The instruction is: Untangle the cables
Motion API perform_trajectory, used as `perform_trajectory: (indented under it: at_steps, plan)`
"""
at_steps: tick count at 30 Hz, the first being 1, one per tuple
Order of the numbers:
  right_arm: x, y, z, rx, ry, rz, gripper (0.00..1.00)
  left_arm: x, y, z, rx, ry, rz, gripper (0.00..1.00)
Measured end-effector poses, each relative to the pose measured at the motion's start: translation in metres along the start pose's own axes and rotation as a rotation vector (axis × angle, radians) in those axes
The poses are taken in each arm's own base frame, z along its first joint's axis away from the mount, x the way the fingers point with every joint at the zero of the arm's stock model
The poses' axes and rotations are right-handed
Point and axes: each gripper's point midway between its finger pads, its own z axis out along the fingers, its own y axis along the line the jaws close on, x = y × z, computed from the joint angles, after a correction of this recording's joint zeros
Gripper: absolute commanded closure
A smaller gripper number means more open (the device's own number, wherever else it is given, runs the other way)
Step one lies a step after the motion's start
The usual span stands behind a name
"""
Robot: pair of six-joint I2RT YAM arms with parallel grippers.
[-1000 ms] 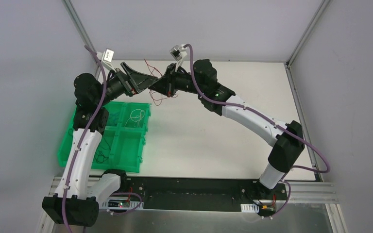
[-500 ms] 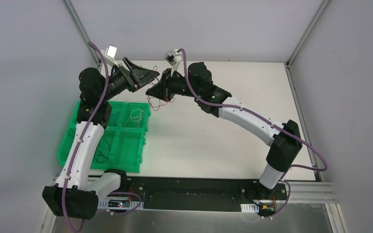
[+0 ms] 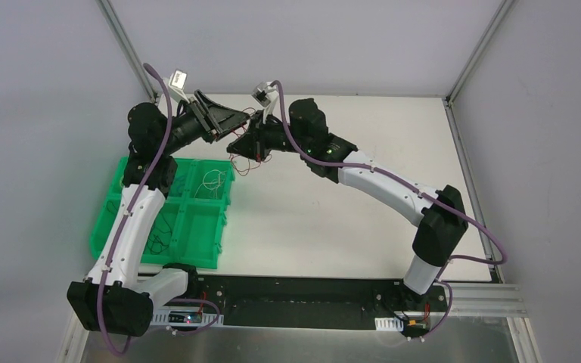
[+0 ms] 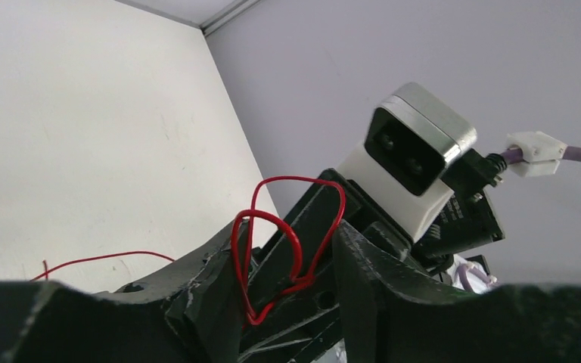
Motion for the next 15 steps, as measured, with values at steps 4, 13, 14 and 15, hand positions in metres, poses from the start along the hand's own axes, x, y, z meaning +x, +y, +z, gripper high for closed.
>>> perform_trajectory:
  at_steps: [4,13,14,15]
  plan:
    - [0.008,-0.003,0.003,-0.001,0.021,0.009,1.0,0.008,-0.005,-0.001,0.027,0.042,0.005,0.96]
    - [0.015,0.003,0.003,-0.038,0.056,0.009,0.26,0.002,0.008,-0.028,0.028,0.099,0.043,1.0]
    - [0.016,0.002,0.002,-0.039,0.062,0.004,0.22,-0.005,0.015,-0.036,0.005,0.086,0.048,1.0]
    - [0.018,0.001,0.001,-0.041,0.07,0.0,0.18,-0.01,0.022,-0.044,-0.016,0.08,0.051,1.0]
